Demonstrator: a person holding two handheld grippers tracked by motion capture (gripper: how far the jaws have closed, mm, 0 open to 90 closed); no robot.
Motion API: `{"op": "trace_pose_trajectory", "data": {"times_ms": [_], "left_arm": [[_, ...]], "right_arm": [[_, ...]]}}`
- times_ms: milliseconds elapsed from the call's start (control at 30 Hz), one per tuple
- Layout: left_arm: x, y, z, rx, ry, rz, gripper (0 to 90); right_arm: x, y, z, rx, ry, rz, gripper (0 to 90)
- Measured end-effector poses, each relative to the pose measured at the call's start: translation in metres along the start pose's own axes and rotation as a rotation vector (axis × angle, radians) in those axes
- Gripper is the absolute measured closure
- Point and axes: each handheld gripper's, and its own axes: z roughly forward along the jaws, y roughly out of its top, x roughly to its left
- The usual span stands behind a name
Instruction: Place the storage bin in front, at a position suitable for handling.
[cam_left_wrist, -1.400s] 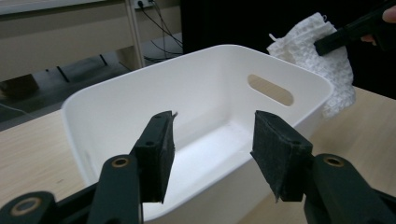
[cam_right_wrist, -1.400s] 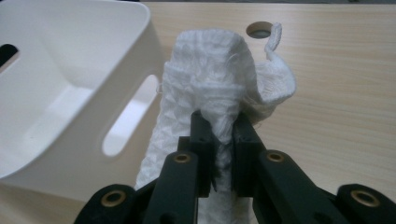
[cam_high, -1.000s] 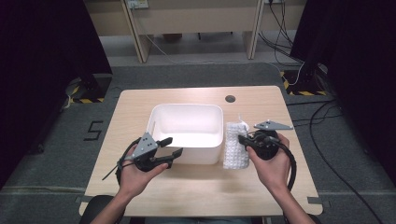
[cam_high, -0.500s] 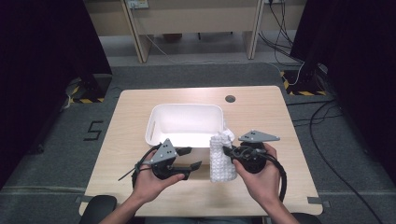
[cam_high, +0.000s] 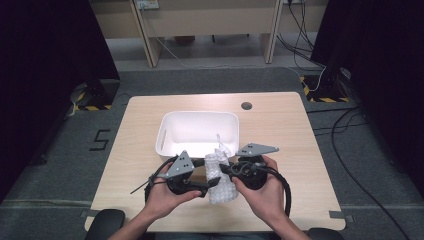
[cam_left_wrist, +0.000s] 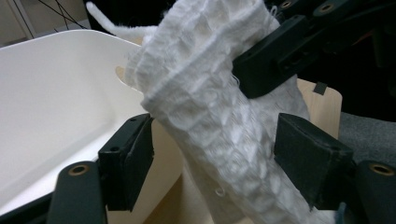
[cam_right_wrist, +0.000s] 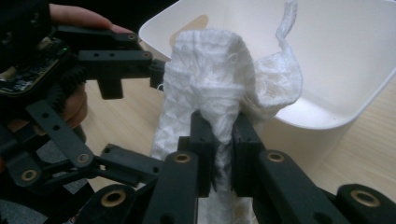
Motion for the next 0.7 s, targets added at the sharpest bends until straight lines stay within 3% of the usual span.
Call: {"op": "trace_pose_trajectory", "data": {"times_ms": [267,700], "left_arm": [[0.0,-0.003,0.003,0.017,-0.006,0.042,28.6],[-0.001,-0.011,-0.006,0.026,-0.02,0.173,59.9]], "right_arm": [[0.008,0.001,0.004,0.008,0.047,-0.01,82.9],[0.009,0.0,0.015,0.025,0.134,0.037,82.9]]}}
